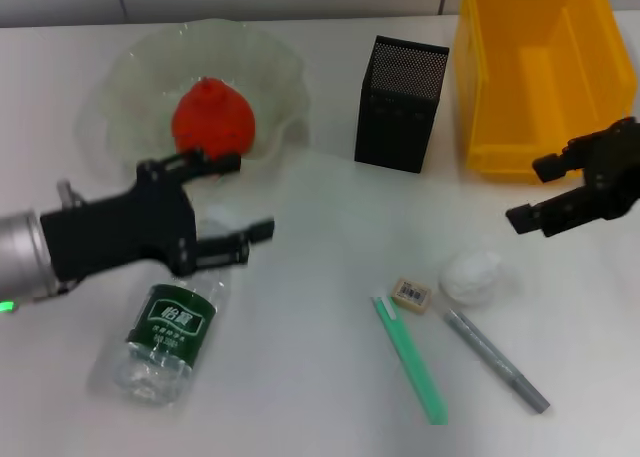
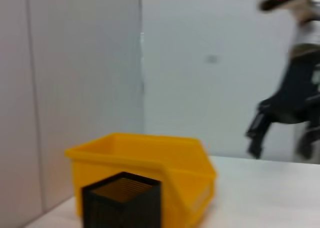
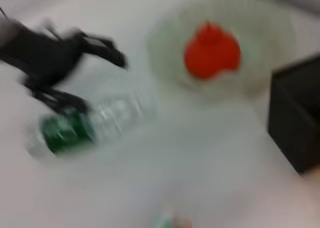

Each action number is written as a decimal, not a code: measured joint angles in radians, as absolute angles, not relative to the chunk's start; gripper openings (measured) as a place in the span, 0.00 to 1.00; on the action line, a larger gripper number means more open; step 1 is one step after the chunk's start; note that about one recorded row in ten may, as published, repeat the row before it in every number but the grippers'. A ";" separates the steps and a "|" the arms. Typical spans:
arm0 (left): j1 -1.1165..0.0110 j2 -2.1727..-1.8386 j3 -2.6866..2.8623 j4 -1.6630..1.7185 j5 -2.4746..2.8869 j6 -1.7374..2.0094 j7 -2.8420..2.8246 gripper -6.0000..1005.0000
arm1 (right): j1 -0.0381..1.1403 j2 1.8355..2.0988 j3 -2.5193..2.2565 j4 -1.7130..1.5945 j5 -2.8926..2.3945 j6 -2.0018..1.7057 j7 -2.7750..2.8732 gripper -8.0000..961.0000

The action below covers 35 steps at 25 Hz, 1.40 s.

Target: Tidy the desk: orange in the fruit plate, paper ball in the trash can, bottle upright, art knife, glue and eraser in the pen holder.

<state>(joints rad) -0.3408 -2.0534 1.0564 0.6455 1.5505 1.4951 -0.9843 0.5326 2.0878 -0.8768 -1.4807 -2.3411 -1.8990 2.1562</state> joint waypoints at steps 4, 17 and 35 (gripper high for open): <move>-0.322 -2.057 1.056 0.646 1.558 1.520 -0.973 0.83 | 0.603 2.089 -1.105 -1.491 -2.499 -1.842 2.362 0.87; -0.315 -2.061 1.062 0.612 1.559 1.515 -0.943 0.82 | 0.678 2.088 -1.525 -1.222 -2.616 -1.550 2.536 0.82; -0.323 -2.063 1.057 0.612 1.558 1.527 -0.943 0.80 | 0.628 2.086 -1.345 -1.389 -2.569 -1.626 2.545 0.50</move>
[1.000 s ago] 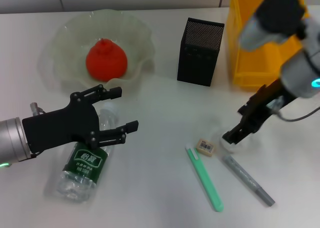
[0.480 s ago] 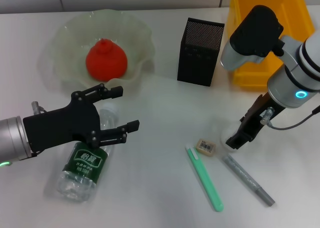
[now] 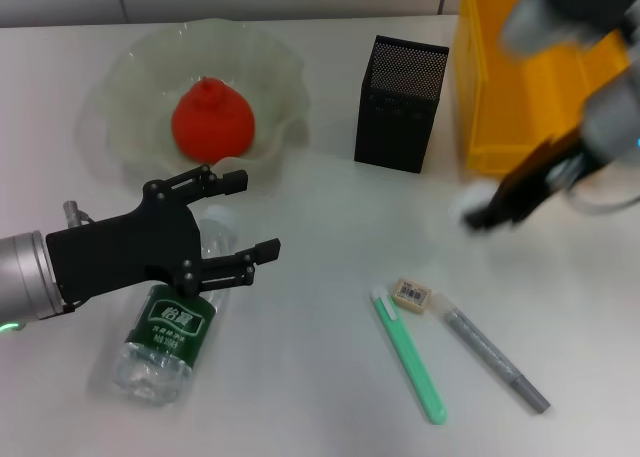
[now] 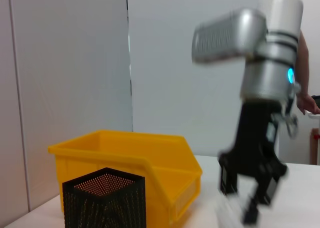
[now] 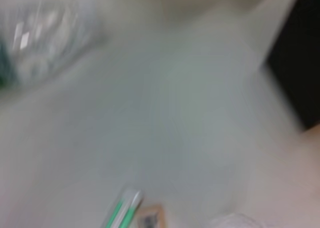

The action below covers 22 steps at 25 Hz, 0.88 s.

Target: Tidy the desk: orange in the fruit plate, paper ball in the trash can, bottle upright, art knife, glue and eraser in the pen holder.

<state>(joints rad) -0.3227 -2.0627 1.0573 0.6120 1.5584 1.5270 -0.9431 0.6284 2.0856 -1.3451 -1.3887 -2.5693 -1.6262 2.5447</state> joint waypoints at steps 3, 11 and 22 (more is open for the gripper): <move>-0.320 -2.063 1.055 0.612 1.558 1.532 -0.945 0.79 | 0.601 2.086 -1.199 -1.510 -2.561 -1.649 2.543 0.45; -0.318 -2.063 1.060 0.613 1.559 1.543 -0.991 0.78 | 0.572 2.081 -0.932 -1.442 -2.550 -1.363 2.438 0.32; -0.279 -2.070 1.065 0.826 1.593 1.466 -1.394 0.77 | 0.499 2.084 -0.965 -1.251 -2.235 -1.149 2.217 0.66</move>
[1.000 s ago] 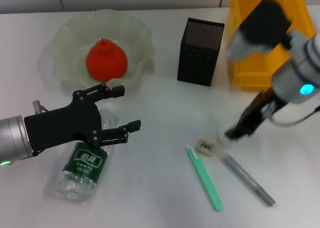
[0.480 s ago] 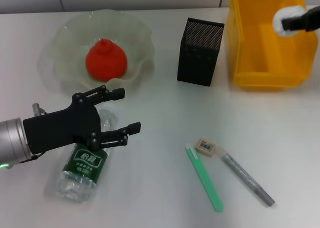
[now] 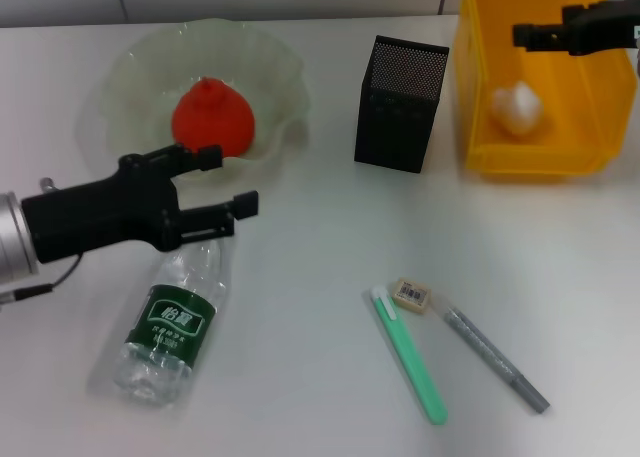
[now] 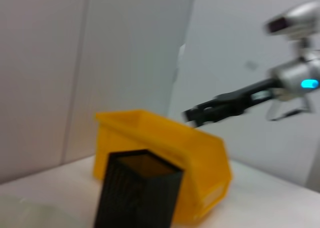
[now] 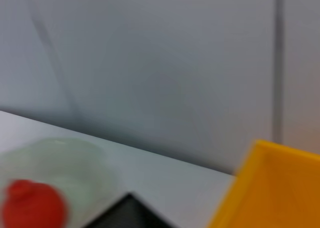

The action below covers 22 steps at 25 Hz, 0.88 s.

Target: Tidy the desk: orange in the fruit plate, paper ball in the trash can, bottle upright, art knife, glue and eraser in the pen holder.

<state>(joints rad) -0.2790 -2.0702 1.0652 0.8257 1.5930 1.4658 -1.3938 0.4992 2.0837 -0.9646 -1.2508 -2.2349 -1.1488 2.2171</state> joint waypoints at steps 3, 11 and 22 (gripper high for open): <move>-0.243 -2.075 1.109 0.967 1.641 1.415 -1.554 0.77 | 0.416 2.085 -0.975 -1.250 -2.017 -1.203 2.013 0.73; -0.084 -2.074 1.461 1.465 1.943 1.129 -2.131 0.76 | 0.232 2.089 -1.125 -1.100 -1.693 -1.334 1.486 0.87; -0.116 -2.077 1.763 1.744 2.580 1.113 -2.857 0.75 | 0.230 2.084 -1.146 -0.696 -1.556 -1.497 1.032 0.89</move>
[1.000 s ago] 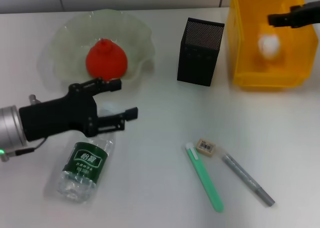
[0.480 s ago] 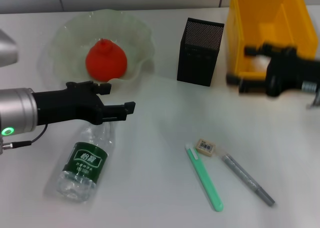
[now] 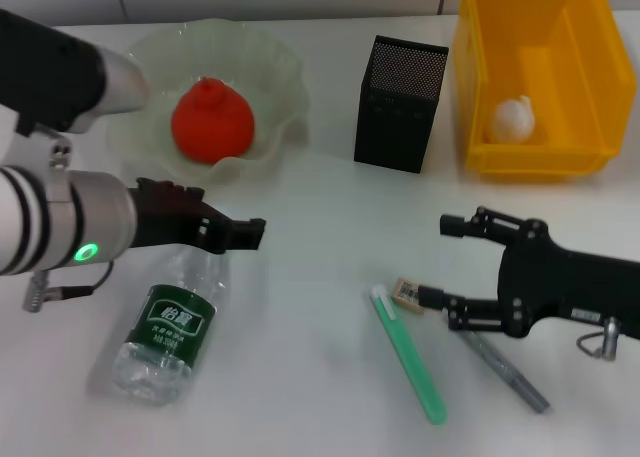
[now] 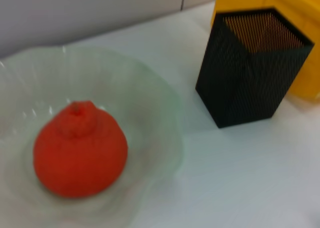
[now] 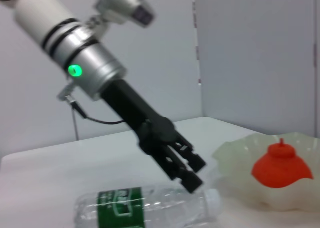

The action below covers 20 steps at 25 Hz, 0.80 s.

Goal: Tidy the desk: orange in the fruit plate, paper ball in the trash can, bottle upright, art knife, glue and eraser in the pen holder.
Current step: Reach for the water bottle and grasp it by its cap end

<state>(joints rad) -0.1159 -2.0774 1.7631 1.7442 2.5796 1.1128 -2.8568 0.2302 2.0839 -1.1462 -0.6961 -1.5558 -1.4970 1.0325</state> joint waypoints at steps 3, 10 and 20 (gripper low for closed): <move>-0.161 -2.080 1.764 1.692 2.584 1.120 -2.876 0.74 | 0.233 2.084 -1.147 -0.650 -1.556 -1.522 0.978 0.89; -0.220 -2.080 1.745 1.572 2.585 1.072 -2.879 0.73 | 0.236 2.084 -1.146 -0.608 -1.555 -1.532 0.959 0.89; -0.282 -2.079 1.732 1.469 2.597 1.076 -2.879 0.72 | 0.237 2.083 -1.146 -0.606 -1.558 -1.532 0.965 0.89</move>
